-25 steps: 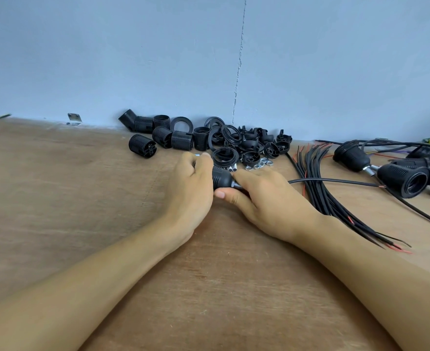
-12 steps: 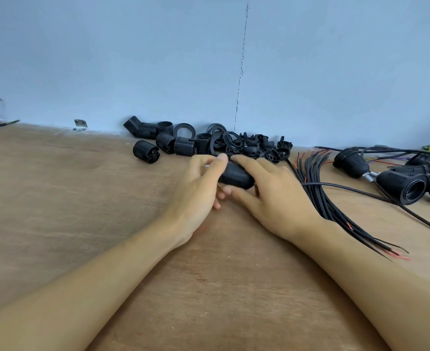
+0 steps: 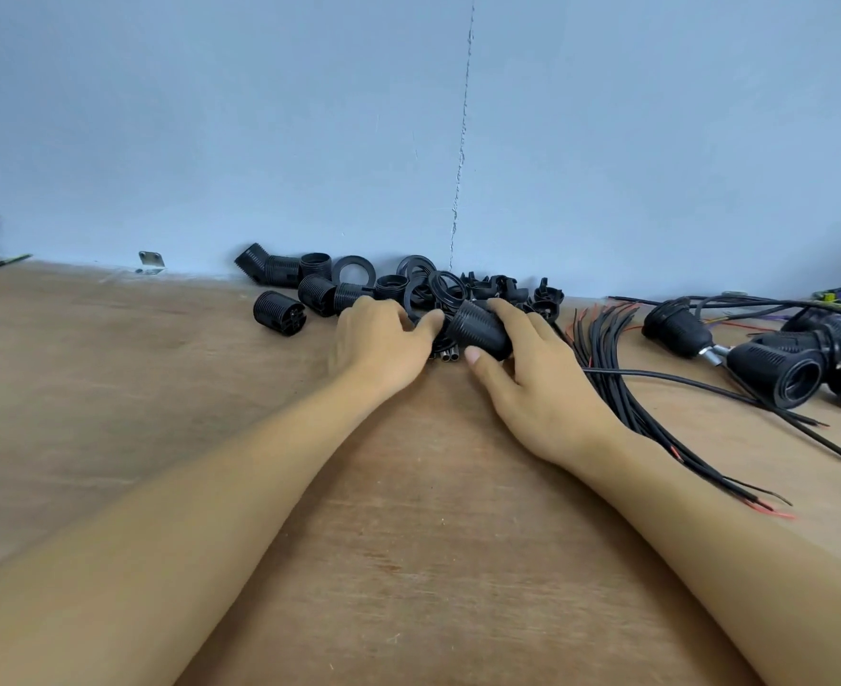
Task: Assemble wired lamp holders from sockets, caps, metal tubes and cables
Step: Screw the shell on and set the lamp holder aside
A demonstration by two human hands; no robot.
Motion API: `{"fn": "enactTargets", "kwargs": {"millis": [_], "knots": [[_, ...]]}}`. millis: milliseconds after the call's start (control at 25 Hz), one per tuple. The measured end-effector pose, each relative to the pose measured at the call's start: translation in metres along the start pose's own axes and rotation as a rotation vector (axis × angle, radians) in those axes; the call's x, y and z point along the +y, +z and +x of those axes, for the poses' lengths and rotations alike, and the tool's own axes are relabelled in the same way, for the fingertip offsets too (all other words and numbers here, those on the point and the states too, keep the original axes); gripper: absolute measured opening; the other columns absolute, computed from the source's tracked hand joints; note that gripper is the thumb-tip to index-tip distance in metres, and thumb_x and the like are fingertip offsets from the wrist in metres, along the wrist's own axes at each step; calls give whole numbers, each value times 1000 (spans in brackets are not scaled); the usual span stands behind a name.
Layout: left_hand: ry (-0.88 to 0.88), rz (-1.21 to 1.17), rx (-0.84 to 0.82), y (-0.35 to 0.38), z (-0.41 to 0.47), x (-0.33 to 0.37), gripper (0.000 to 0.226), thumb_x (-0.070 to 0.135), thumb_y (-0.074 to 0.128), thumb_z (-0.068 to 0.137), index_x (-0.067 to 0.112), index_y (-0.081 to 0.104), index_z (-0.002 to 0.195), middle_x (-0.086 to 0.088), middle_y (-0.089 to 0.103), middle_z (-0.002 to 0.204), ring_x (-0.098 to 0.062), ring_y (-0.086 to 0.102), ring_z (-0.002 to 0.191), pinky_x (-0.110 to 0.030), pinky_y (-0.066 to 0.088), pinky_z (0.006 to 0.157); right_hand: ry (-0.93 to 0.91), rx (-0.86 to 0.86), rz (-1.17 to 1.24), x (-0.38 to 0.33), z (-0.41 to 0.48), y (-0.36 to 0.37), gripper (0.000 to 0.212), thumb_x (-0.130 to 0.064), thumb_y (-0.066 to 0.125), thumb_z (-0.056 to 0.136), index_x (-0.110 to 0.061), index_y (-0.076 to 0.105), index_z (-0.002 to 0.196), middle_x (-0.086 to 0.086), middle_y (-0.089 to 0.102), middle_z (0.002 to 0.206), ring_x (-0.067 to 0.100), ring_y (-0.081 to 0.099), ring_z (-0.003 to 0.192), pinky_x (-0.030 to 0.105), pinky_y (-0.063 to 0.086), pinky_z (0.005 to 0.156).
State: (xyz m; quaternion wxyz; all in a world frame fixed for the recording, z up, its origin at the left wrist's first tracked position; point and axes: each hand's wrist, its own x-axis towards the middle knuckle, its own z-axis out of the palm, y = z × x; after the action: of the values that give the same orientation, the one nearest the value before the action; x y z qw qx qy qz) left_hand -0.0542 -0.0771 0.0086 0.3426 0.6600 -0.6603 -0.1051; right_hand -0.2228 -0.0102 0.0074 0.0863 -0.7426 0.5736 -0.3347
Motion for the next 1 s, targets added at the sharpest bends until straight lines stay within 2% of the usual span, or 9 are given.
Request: {"fn": "enactTargets", "kwargs": {"millis": [160, 360, 400, 480, 560, 680, 800, 960, 1000], "knots": [[-77, -86, -3, 5, 6, 8, 34, 43, 76, 88, 19, 67, 66, -3, 73, 87, -21, 64, 89, -30, 48, 72, 6, 6, 14, 1, -1, -1, 61, -38, 53, 101, -17, 32, 154, 5, 48, 141, 22, 41, 132, 48, 32, 113], [-48, -389, 127, -6, -8, 20, 24, 31, 83, 82, 19, 67, 70, 12, 62, 64, -7, 61, 64, -8, 41, 55, -23, 6, 9, 1, 0, -1, 56, -38, 54, 100, -21, 37, 151, 6, 53, 130, 26, 51, 118, 51, 38, 107], [-54, -438, 103, -7, -12, 22, 23, 29, 82, 83, 16, 67, 71, 8, 65, 66, -13, 65, 67, -9, 45, 58, -32, 3, 4, 1, -1, -2, 55, -39, 55, 100, -22, 38, 151, 4, 53, 125, 25, 52, 114, 51, 40, 104], [-84, -554, 36, -11, -20, 21, 23, 26, 77, 88, 15, 64, 73, -4, 72, 75, -28, 72, 80, -33, 60, 76, -59, 3, 0, -1, -3, -4, 55, -39, 55, 100, -24, 39, 150, -2, 50, 114, 24, 54, 109, 51, 42, 101], [-63, -624, -27, -16, -30, 14, 16, 23, 71, 94, 16, 64, 81, -6, 76, 85, -29, 74, 82, -47, 61, 81, -105, -18, -13, -2, -5, -5, 56, -40, 56, 100, -24, 39, 151, -6, 46, 110, 20, 53, 104, 49, 44, 99], [40, -697, -97, -21, -44, -1, 14, 7, 59, 101, 19, 64, 97, 12, 76, 86, -8, 74, 78, -30, 63, 71, -152, -73, -47, -4, -5, -3, 57, -39, 56, 100, -22, 39, 152, -6, 46, 110, 15, 49, 97, 46, 44, 98], [89, -702, -130, -21, -51, -2, 21, 3, 54, 102, 22, 63, 99, 18, 75, 86, 0, 72, 82, -19, 58, 65, -137, -67, -54, -3, -5, -3, 58, -39, 56, 100, -22, 39, 153, -6, 45, 108, 13, 47, 95, 44, 44, 98], [119, -730, -168, -21, -55, -5, 8, 26, 56, 94, 23, 62, 97, 10, 75, 90, -7, 73, 87, -40, 60, 79, -129, -41, -38, -2, -5, -4, 58, -38, 57, 100, -21, 40, 152, -5, 46, 106, 10, 43, 92, 43, 43, 97], [132, -711, -174, -22, -58, -6, 17, 36, 53, 94, 21, 61, 95, 7, 75, 90, -13, 74, 87, -47, 60, 82, -128, -36, -34, -1, -5, -4, 58, -38, 58, 100, -21, 40, 152, -5, 46, 106, 9, 43, 92, 43, 43, 97]]}}
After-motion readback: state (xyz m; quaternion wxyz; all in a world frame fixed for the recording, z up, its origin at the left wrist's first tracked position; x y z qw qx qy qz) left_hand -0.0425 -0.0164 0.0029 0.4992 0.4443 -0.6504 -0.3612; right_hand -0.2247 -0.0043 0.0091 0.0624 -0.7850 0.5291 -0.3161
